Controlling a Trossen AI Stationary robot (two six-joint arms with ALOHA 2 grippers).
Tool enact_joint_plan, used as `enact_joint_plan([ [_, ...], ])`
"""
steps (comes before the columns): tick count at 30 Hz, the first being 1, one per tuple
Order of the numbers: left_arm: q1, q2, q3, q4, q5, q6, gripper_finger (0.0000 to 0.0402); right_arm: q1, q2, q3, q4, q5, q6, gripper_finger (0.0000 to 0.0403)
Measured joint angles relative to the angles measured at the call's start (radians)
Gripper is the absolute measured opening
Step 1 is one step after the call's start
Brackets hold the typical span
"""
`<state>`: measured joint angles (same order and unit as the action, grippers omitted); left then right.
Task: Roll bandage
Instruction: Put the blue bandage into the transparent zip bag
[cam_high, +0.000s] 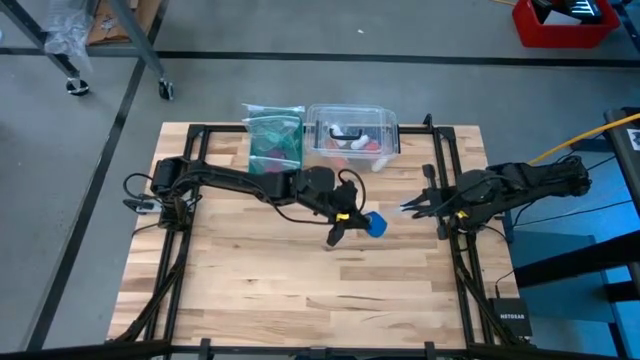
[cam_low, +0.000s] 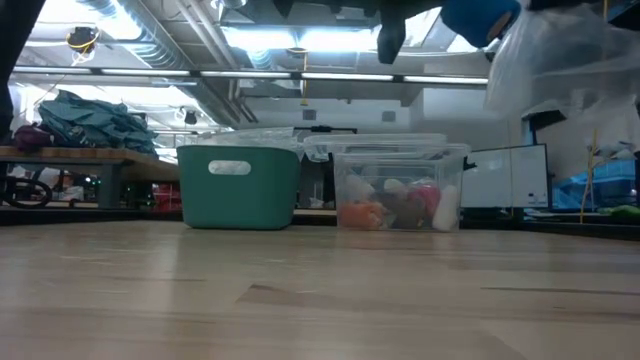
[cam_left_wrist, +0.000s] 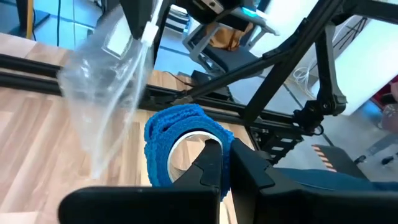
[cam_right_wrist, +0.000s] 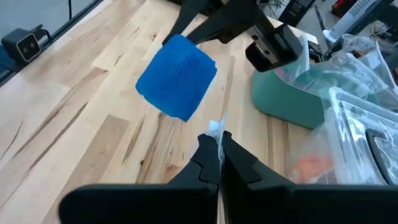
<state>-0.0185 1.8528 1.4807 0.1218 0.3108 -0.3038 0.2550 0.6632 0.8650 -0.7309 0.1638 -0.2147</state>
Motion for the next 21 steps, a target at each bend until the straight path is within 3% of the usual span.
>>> enact_joint_plan([
  [21,0.028,-0.001,0.000,-0.005,0.000,0.015,0.0002,0.000,0.007,0.000,0.075,-0.079,0.002,0.0001],
])
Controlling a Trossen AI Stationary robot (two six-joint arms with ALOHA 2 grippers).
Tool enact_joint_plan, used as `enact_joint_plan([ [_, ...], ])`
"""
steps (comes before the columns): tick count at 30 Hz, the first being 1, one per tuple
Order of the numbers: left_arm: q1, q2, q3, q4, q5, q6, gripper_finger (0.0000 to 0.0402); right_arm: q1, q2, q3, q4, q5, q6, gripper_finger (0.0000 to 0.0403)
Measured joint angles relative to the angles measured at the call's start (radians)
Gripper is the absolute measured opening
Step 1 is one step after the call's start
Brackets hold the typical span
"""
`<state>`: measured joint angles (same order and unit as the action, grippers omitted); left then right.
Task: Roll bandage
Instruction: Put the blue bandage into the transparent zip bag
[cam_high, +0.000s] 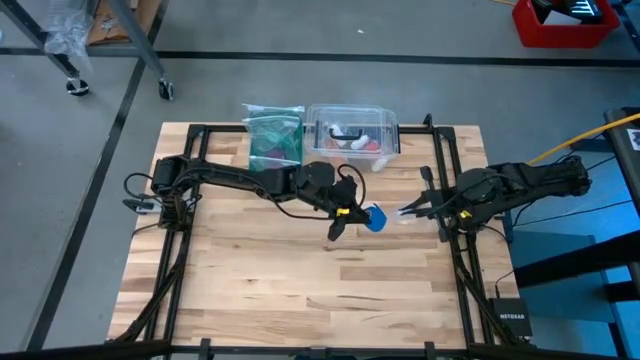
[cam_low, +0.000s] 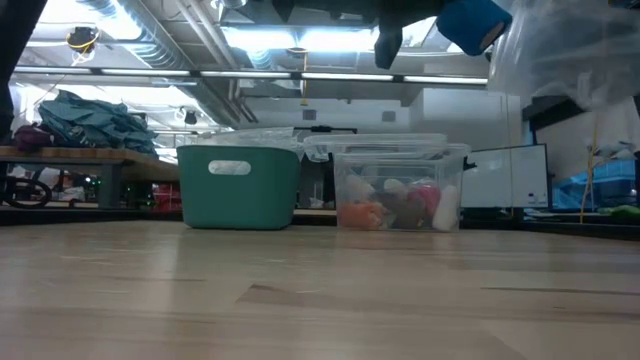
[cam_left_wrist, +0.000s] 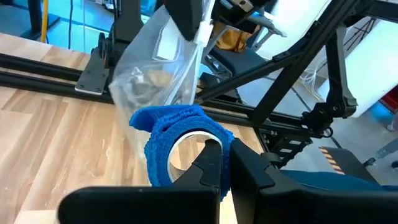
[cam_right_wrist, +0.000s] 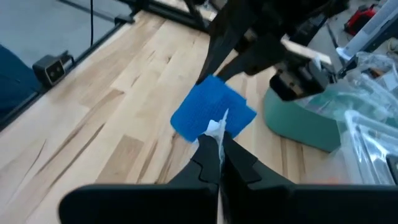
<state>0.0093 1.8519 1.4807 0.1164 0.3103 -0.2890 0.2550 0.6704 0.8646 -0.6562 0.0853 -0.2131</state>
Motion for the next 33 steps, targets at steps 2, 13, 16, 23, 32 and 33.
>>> enact_joint_plan([
  [2,0.000,0.000,0.000,0.000,0.000,-0.001,0.0002,0.000,0.008,0.000,0.031,0.000,0.000,0.0001],
  [13,0.001,0.000,0.000,-0.001,-0.033,0.015,0.0003,0.000,0.114,0.000,0.082,-0.079,-0.001,0.0001],
  [16,0.001,0.000,0.000,0.003,-0.034,0.016,0.0003,0.001,0.141,0.000,0.081,-0.079,0.000,0.0001],
  [23,-0.008,0.000,0.000,-0.008,-0.029,0.009,0.0003,0.001,0.151,0.000,0.087,0.003,0.000,0.0001],
  [32,-0.018,0.000,0.000,-0.007,-0.023,0.014,0.0003,0.000,0.145,0.000,0.198,-0.011,-0.001,0.0001],
  [33,-0.018,0.000,0.000,-0.007,-0.023,0.014,0.0003,0.000,0.145,0.000,0.203,-0.016,-0.001,0.0001],
])
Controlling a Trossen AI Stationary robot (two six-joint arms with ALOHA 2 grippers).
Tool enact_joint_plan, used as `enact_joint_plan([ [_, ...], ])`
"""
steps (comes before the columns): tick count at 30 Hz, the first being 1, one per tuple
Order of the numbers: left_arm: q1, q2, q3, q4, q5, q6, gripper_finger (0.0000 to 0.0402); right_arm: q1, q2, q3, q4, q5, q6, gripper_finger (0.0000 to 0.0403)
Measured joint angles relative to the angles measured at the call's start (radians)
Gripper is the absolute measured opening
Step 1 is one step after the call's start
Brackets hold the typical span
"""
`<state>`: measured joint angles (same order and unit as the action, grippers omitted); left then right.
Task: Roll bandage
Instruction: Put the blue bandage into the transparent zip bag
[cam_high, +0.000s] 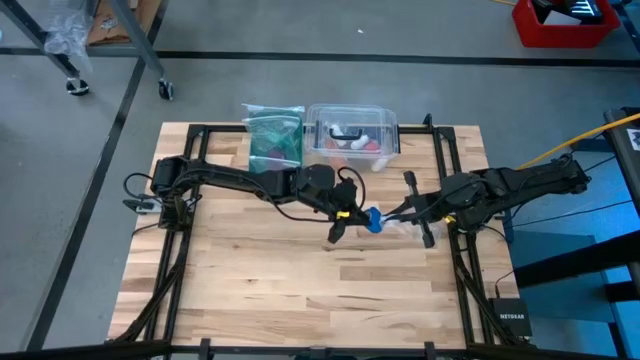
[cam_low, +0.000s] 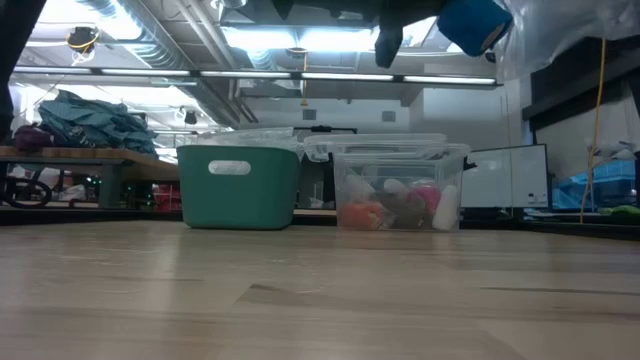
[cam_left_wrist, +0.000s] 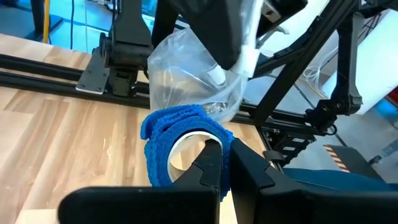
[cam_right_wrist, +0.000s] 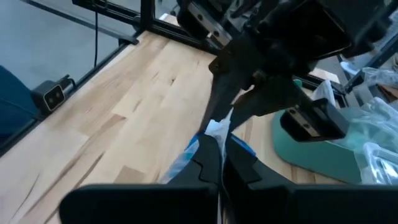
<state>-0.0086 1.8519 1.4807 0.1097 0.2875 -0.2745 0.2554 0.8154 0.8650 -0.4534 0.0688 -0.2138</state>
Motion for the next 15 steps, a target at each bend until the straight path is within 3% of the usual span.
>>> enact_joint_plan([
  [15,0.001,0.000,0.000,0.074,-0.038,0.013,0.0002,0.000,0.006,0.000,-0.027,-0.009,0.027,0.0001],
])
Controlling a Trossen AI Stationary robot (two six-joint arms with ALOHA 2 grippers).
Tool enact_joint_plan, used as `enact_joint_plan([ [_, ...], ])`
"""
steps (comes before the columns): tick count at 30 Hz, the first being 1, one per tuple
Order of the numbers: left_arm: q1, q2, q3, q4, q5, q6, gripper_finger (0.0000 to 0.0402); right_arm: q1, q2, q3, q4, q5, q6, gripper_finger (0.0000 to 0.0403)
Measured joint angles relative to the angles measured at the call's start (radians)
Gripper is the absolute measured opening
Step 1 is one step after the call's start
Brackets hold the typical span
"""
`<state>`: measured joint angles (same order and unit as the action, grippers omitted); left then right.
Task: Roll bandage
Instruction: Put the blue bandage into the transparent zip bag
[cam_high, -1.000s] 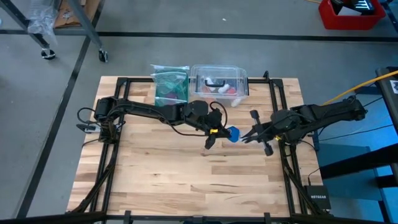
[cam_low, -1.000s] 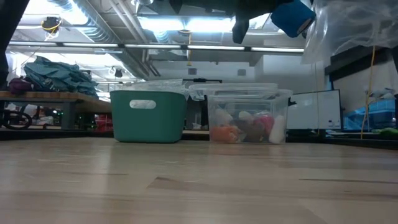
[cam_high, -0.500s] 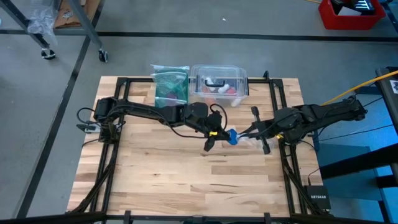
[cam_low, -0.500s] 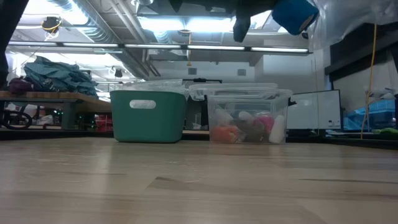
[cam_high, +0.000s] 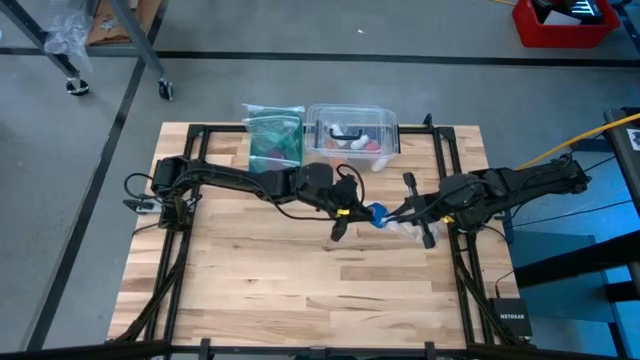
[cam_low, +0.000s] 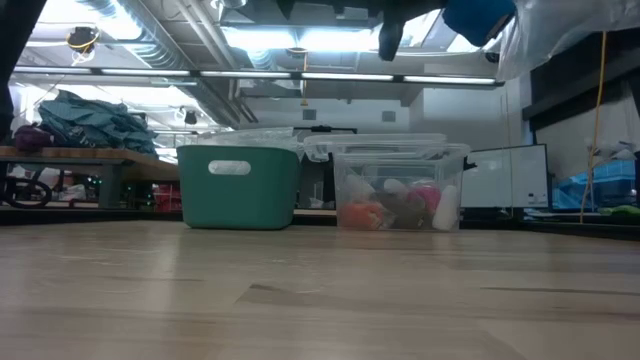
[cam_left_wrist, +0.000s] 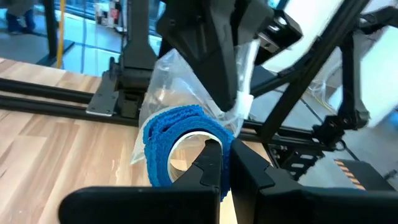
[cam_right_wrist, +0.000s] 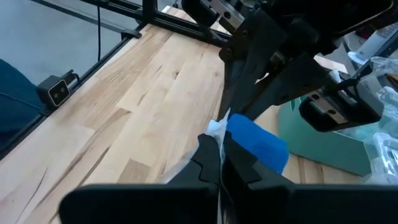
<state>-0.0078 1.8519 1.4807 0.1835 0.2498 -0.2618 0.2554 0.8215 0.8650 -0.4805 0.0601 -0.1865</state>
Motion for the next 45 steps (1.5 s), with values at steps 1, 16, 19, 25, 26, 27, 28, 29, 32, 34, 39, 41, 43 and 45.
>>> enact_joint_plan([
  [1,0.000,0.000,0.000,0.000,-0.012,-0.011,0.0002,0.000,0.000,0.000,-0.003,0.000,0.001,0.0001],
  [16,0.052,-0.004,0.000,0.042,-0.034,-0.134,0.0001,0.000,-0.027,0.000,-0.044,0.000,0.027,0.0001],
  [19,0.053,-0.004,0.000,0.044,-0.010,-0.135,0.0000,0.000,-0.040,0.000,-0.024,0.013,0.026,0.0001],
  [25,0.017,-0.004,0.000,0.049,0.026,-0.062,0.0000,0.000,-0.060,0.000,0.029,0.062,0.025,0.0001],
  [26,0.012,-0.004,0.000,0.054,0.028,-0.044,0.0000,0.000,-0.060,0.000,0.037,0.067,0.025,0.0001],
  [27,0.008,-0.004,0.000,0.065,0.028,-0.036,0.0000,0.000,-0.060,0.000,0.045,0.076,0.025,0.0001],
  [28,0.005,-0.004,0.000,0.079,0.027,-0.019,0.0000,0.000,-0.058,0.000,0.054,0.085,0.025,0.0001],
  [29,0.001,-0.004,0.000,0.092,0.027,-0.006,0.0000,0.000,-0.056,0.000,0.064,0.099,0.025,0.0001],
  [32,-0.004,-0.004,0.000,0.137,0.018,0.035,0.0000,0.000,-0.053,0.001,0.088,0.124,0.025,0.0001],
  [34,-0.006,-0.004,-0.001,0.159,-0.021,0.039,0.0000,0.000,-0.053,0.001,0.093,0.122,0.025,0.0001],
  [39,-0.001,-0.004,-0.002,0.162,-0.075,-0.011,0.0000,0.000,-0.068,0.001,0.104,0.064,0.033,0.0001],
  [41,0.001,-0.004,-0.001,0.135,-0.081,-0.042,0.0000,0.000,-0.083,-0.002,0.102,0.042,0.033,0.0001],
  [43,0.002,-0.005,0.000,0.106,-0.083,-0.061,0.0000,0.000,-0.105,-0.001,0.107,0.028,0.033,0.0001],
  [45,0.001,-0.005,0.000,0.080,-0.085,-0.068,0.0000,0.000,-0.134,-0.001,0.103,0.026,0.033,0.0001],
])
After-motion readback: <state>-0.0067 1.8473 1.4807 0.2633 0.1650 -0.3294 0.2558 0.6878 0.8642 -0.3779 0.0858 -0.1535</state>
